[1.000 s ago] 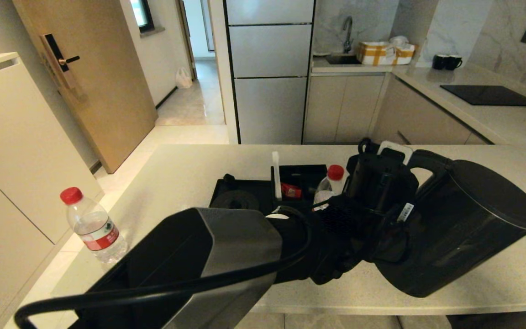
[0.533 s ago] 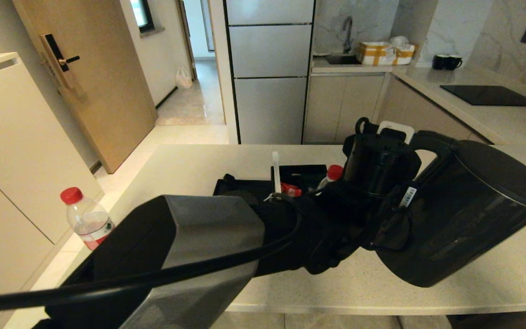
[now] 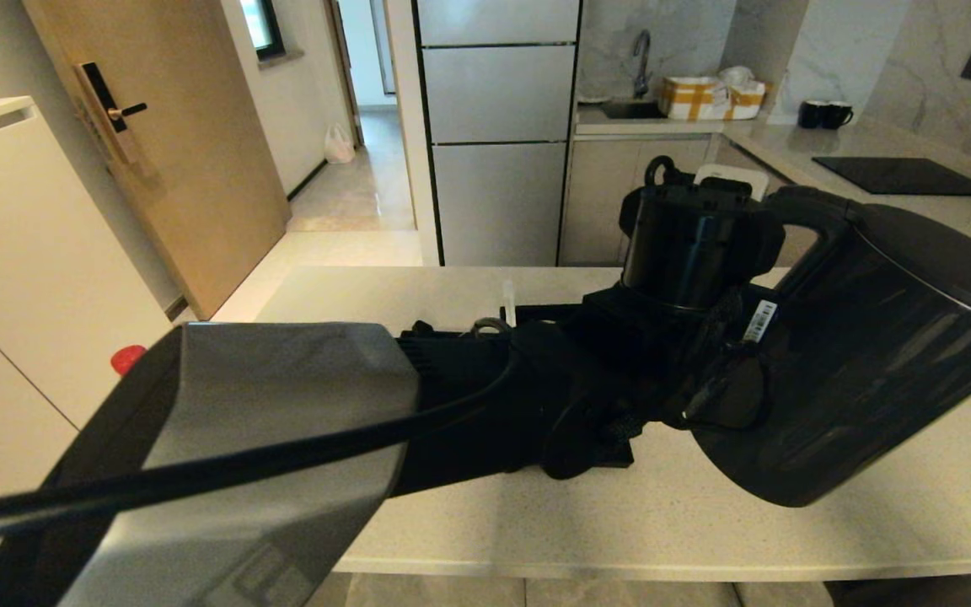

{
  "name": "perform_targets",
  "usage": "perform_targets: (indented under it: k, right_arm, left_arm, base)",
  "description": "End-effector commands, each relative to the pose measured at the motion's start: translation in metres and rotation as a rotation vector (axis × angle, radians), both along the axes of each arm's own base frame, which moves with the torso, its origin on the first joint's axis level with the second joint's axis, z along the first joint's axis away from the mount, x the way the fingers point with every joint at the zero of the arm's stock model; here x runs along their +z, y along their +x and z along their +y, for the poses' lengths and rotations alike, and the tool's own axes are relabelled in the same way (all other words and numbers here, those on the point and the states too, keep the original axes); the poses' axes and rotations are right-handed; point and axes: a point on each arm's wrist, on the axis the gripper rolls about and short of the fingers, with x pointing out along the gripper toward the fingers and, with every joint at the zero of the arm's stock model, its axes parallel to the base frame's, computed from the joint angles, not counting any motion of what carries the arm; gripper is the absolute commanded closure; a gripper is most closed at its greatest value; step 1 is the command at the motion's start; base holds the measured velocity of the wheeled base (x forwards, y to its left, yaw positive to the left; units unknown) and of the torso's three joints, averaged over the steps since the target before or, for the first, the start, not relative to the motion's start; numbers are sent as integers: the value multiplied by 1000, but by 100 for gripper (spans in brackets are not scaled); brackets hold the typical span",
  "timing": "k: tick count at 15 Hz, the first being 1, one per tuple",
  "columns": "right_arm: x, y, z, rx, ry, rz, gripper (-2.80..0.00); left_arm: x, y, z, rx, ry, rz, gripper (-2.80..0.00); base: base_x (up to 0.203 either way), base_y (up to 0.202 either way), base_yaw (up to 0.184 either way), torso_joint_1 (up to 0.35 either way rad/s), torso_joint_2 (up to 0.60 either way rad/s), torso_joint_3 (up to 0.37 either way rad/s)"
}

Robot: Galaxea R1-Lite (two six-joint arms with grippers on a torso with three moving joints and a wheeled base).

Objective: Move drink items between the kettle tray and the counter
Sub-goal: Return the kettle to its original position

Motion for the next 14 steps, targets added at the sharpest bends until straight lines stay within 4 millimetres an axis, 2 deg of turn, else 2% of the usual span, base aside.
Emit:
perform_targets:
  k: [1,5,7,11,12,13,14]
  right_arm:
    - [0,0,0,0,0,0,0]
    - [0,0,0,0,0,0,0]
    - [0,0,0,0,0,-2,0]
    - [0,0,0,0,0,-2,0]
    - [0,0,0,0,0,-2,0]
    - [0,0,0,0,0,-2,0]
    - [0,0,0,0,0,-2,0]
  left_arm:
    - [15,-4,7,3,-27,-16,0]
    - [48,-15,25,13,-60,-34,0]
    - [55,-17,30,17,-68,-39,0]
    - [55,-17,30,17,-68,-39,0]
    - [60,-13,38,35,-71,-43,0]
    - [69,-1,53,79,-81,-52,0]
    - [72,1,58,90,-82,-54,0]
  base:
    - [0,0,0,0,0,0]
    - [0,0,0,0,0,0]
    - [0,0,0,0,0,0]
    - [0,0,0,0,0,0]
    - [0,0,0,0,0,0]
    - [0,0,0,0,0,0]
    - [0,0,0,0,0,0]
